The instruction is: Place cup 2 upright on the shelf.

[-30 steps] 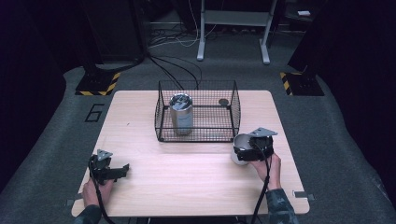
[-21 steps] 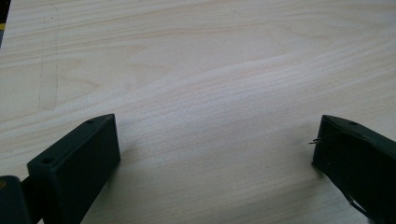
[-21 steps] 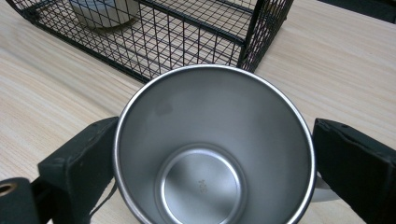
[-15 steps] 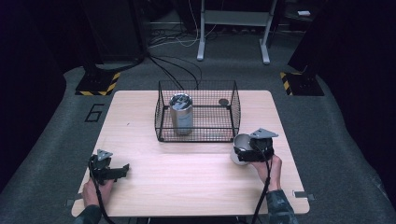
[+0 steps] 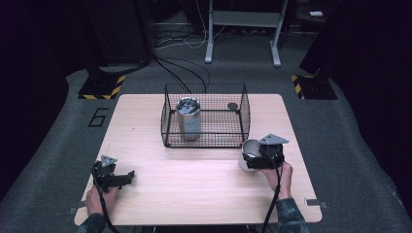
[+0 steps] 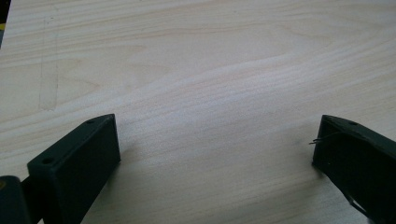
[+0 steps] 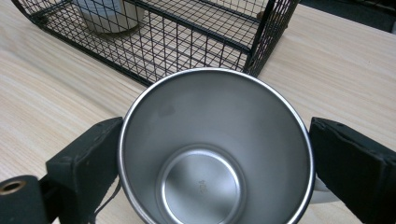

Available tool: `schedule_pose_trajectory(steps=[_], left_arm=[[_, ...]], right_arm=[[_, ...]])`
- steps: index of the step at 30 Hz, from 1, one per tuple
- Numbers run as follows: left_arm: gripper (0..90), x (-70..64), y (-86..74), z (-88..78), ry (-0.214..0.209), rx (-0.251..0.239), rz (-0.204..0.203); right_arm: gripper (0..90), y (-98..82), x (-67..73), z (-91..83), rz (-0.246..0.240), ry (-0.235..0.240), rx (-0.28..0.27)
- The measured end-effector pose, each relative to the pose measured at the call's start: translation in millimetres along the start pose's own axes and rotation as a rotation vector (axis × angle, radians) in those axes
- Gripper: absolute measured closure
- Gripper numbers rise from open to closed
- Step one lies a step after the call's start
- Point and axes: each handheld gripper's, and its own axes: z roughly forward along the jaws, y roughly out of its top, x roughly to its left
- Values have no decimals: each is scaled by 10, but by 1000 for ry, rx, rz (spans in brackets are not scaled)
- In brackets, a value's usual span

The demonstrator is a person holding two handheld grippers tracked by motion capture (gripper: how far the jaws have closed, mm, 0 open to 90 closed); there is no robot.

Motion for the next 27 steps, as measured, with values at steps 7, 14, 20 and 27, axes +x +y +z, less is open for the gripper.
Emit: schedule_pose_trajectory(steps=[7, 14, 20, 27], left_arm=[[4, 2, 1, 0, 1, 0, 2], [4, 2, 0, 0, 1, 0, 2], [4, 1, 0, 0, 0, 0, 2], [4, 2, 0, 0, 1, 0, 2]], right_arm=[[56, 33, 45, -70, -17, 20, -4], [56, 84, 107, -120, -23, 41, -7], [56, 142, 185, -148, -37, 58, -8], [56, 209, 256, -167, -57, 76, -9]])
